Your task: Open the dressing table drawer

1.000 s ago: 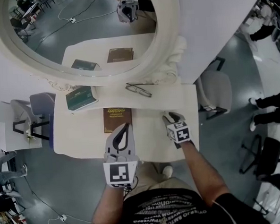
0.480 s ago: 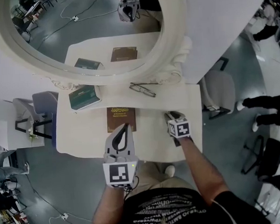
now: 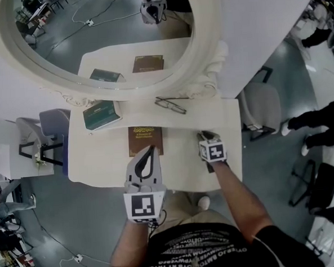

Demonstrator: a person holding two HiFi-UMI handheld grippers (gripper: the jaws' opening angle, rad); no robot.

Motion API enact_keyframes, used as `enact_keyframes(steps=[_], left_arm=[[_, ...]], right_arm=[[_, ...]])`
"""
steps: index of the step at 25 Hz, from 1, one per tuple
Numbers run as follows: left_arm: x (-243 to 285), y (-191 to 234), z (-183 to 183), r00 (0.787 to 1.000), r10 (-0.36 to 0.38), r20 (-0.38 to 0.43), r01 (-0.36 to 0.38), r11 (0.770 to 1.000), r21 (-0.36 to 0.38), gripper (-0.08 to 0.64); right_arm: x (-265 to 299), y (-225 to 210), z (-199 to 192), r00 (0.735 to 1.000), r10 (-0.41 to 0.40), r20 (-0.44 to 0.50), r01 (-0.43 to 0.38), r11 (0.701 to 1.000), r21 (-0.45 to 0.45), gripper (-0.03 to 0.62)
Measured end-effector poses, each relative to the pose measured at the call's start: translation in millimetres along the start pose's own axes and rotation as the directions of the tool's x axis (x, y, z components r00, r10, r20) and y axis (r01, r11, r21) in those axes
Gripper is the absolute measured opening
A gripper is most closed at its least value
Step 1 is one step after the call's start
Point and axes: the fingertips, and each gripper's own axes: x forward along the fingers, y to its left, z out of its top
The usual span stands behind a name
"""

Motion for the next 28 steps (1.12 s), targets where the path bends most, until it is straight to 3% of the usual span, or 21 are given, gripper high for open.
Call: enact_keyframes(steps=[28], left_arm=[[-28,-6,9,0.999,0.032,0.033,-0.032,0.999,0.001,0.002]], right_arm=[[-21,15,-48,0.995,0.064,-0.071,-0.066,0.998,-0.018,0.083]])
